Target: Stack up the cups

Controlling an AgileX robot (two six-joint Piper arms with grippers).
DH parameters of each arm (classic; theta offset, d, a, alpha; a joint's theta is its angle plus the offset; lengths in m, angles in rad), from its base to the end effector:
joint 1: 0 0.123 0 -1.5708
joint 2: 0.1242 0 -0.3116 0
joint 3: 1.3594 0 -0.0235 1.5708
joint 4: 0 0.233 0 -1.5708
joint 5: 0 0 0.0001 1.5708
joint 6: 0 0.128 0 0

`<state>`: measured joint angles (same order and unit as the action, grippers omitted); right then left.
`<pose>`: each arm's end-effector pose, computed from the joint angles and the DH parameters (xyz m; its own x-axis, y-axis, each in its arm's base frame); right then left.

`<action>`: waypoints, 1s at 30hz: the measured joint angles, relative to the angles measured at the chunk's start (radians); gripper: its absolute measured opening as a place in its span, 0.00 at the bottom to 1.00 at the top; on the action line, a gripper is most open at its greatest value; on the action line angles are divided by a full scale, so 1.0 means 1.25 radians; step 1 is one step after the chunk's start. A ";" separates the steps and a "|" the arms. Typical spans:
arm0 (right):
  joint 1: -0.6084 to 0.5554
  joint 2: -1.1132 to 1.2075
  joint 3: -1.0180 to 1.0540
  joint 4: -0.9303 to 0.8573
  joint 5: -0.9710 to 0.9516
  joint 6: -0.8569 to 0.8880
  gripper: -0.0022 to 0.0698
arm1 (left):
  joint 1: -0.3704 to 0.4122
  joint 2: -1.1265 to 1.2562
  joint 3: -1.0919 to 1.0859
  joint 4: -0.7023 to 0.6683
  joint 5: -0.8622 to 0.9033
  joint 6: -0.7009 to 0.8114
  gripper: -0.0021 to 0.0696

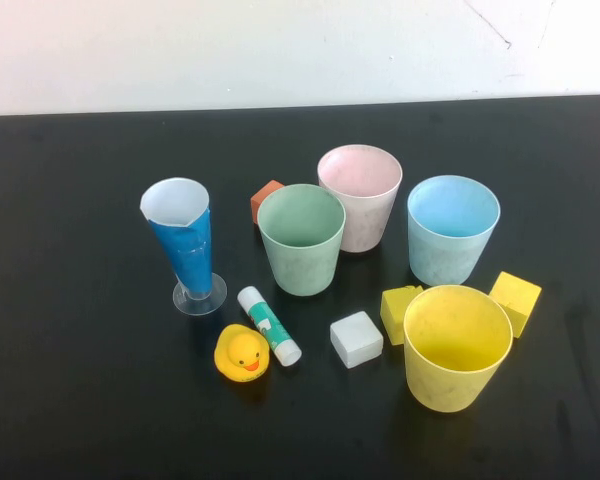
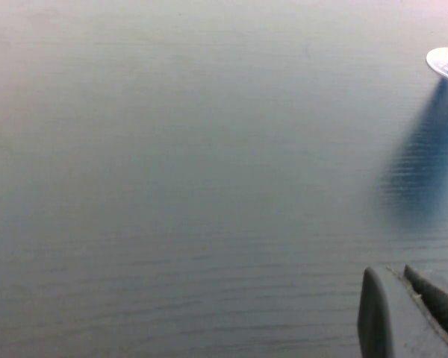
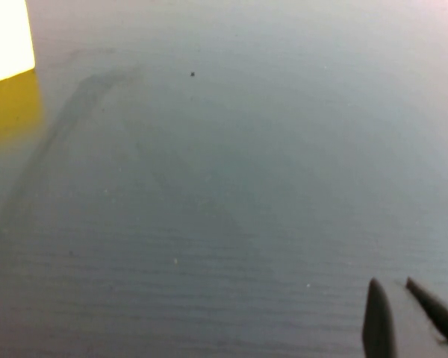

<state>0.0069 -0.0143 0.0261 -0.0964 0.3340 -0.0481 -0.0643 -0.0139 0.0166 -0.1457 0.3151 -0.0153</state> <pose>0.0446 -0.0037 0.1655 -0.2552 -0.1405 -0.9566 -0.0119 0.9898 -0.1421 0.0446 -0.0087 0.1714 -0.2389 -0.1381 -0.9612 0.0722 0.9846 -0.1594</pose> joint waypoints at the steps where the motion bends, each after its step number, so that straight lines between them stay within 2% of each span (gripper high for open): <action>1: 0.000 0.000 0.000 0.000 0.000 0.000 0.05 | 0.000 0.000 0.000 0.000 0.000 0.000 0.03; 11: 0.000 0.000 0.000 0.026 0.000 0.054 0.05 | 0.000 0.000 0.000 0.005 0.000 0.000 0.03; 15: 0.000 0.000 0.000 0.213 0.000 0.186 0.05 | 0.000 0.000 0.000 -0.020 -0.007 -0.014 0.03; 18: 0.000 0.000 0.000 0.403 -0.003 0.275 0.05 | 0.000 0.000 0.002 -0.109 -0.027 -0.036 0.03; 20: 0.000 0.000 -0.001 0.464 -0.012 0.290 0.05 | 0.000 0.000 0.003 -0.176 -0.040 -0.040 0.03; 27: 0.000 0.000 -0.001 0.502 -0.024 0.301 0.05 | 0.000 0.000 0.003 -0.558 -0.176 -0.100 0.03; 30: 0.000 0.000 0.001 0.502 -0.025 0.271 0.05 | 0.000 0.000 0.003 -0.637 -0.192 -0.103 0.03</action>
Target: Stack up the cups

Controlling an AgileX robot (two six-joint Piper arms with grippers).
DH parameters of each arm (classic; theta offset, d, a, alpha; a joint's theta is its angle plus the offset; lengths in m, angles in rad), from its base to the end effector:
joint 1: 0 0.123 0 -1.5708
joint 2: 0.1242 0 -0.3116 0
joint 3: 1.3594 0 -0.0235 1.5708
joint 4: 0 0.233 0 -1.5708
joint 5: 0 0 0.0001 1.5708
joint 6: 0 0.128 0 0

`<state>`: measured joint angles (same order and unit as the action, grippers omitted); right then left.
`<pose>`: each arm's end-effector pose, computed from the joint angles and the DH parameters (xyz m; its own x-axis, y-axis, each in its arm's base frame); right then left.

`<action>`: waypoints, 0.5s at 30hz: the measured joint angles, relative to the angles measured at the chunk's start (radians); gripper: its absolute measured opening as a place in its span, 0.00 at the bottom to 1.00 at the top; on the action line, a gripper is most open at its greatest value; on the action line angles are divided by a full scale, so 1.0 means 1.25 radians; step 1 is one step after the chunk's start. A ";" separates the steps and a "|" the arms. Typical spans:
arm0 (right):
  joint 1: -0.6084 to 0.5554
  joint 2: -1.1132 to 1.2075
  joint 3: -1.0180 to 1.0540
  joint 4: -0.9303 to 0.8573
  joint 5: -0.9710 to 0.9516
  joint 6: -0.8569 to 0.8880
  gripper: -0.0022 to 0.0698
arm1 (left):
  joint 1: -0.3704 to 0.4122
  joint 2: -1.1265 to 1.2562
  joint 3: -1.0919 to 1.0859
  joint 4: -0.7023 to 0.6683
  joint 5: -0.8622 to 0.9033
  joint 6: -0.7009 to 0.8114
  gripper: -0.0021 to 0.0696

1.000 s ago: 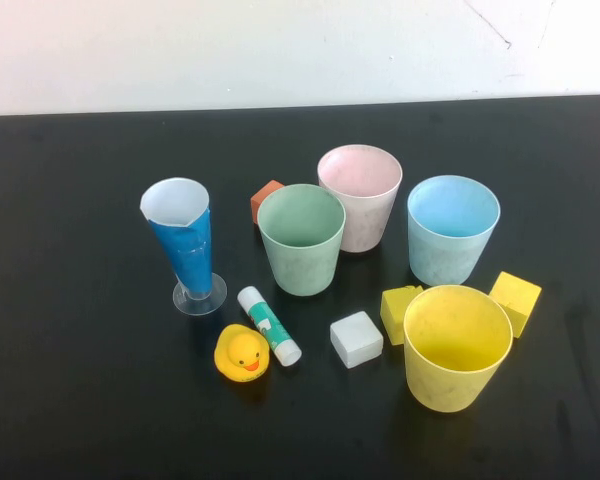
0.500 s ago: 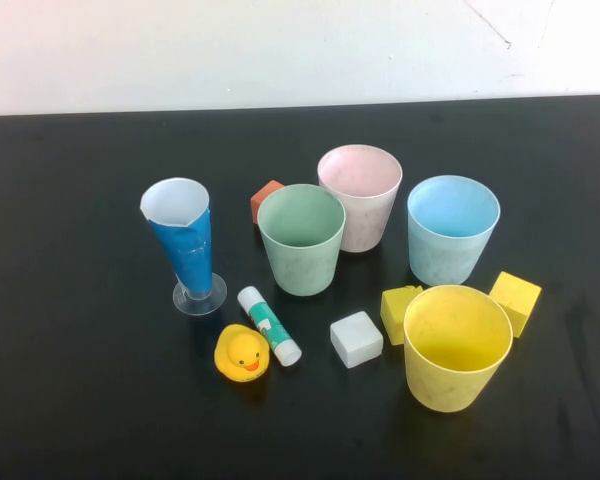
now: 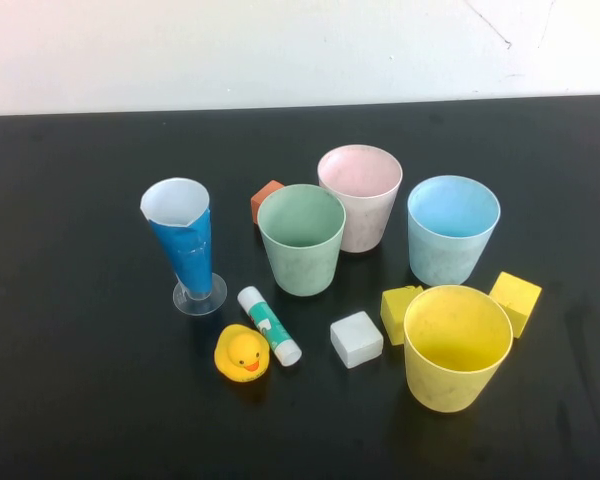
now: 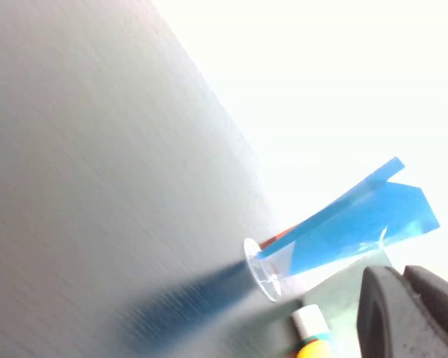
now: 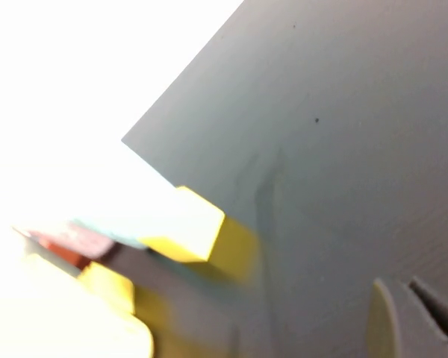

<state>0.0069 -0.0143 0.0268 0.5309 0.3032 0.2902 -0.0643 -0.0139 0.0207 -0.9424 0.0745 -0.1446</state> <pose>0.0450 0.0197 0.1742 -0.2421 0.7081 -0.6633 0.0267 0.6882 0.7250 0.0477 -0.0109 0.2040 -0.0929 -0.8789 -0.4679 0.0902 0.4606 -0.8830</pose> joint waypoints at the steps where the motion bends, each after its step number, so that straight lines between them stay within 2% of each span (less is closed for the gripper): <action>1: 0.000 0.000 0.000 0.000 0.005 -0.020 0.05 | 0.000 0.000 0.000 -0.009 0.000 -0.001 0.03; 15: 0.000 0.000 0.000 -0.016 0.023 -0.087 0.05 | 0.000 0.000 0.000 -0.032 -0.037 0.013 0.03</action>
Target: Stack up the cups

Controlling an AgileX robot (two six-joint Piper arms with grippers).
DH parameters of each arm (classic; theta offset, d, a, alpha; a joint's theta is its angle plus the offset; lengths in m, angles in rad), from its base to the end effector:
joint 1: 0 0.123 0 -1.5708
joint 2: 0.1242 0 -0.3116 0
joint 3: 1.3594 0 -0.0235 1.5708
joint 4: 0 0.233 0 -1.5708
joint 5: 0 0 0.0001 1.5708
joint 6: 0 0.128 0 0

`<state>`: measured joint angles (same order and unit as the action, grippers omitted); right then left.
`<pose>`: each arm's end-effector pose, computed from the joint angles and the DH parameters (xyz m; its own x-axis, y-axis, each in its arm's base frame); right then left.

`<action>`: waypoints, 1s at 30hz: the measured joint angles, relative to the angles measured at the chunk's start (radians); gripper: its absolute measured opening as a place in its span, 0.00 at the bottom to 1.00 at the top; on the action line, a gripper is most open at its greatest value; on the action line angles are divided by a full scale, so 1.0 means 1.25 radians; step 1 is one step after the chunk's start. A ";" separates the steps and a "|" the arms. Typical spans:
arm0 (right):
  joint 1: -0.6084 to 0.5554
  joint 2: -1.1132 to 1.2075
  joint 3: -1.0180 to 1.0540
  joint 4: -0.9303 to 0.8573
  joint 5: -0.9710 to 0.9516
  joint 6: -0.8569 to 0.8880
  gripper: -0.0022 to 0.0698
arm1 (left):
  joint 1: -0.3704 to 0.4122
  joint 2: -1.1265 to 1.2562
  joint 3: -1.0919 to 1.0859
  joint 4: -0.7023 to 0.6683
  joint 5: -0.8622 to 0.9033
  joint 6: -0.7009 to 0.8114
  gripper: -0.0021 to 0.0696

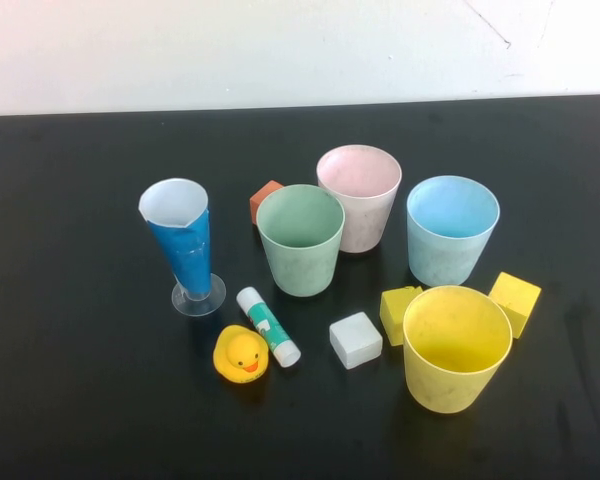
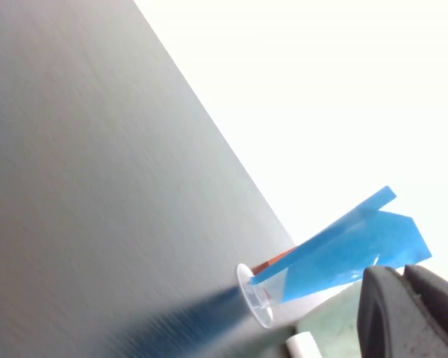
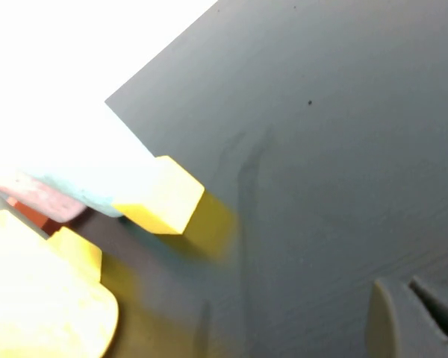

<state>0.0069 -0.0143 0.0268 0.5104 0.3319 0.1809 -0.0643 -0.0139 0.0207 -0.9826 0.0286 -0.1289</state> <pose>0.0441 0.0207 0.1707 -0.2698 0.6095 -0.7455 0.0062 0.7753 0.6316 0.0481 -0.0062 0.2076 -0.0503 -0.8946 -0.4439 0.0967 0.4381 -0.8937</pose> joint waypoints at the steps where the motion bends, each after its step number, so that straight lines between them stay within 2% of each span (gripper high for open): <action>1: 0.000 0.000 0.000 -0.002 0.001 -0.002 0.05 | 0.000 0.000 0.000 0.004 0.000 0.009 0.03; 3: 0.000 0.000 0.000 -0.002 0.001 -0.003 0.05 | 0.000 0.000 -0.007 0.020 0.024 0.033 0.03; 7: 0.000 0.000 0.000 -0.003 0.001 -0.022 0.05 | 0.000 0.055 -0.134 0.119 0.186 0.098 0.03; 12: 0.000 0.000 0.000 -0.003 0.000 -0.033 0.05 | -0.001 0.282 -0.402 0.351 0.512 0.209 0.03; 14: 0.000 0.000 0.000 -0.003 0.000 -0.035 0.05 | -0.007 0.400 -0.522 0.416 0.632 0.253 0.03; 17: 0.000 0.000 0.000 -0.003 0.000 -0.035 0.05 | -0.037 0.555 -0.676 0.469 0.730 0.298 0.03; 22: 0.000 0.000 0.000 -0.003 0.006 -0.057 0.05 | -0.111 0.760 -0.887 0.558 0.819 0.332 0.03; 30: 0.000 0.000 0.000 -0.003 0.009 -0.076 0.05 | -0.323 1.054 -1.171 0.758 0.920 0.242 0.03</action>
<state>0.0069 -0.0143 0.0268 0.5072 0.3434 0.0856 -0.4676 1.3034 -1.4432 -0.0352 1.1791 0.1740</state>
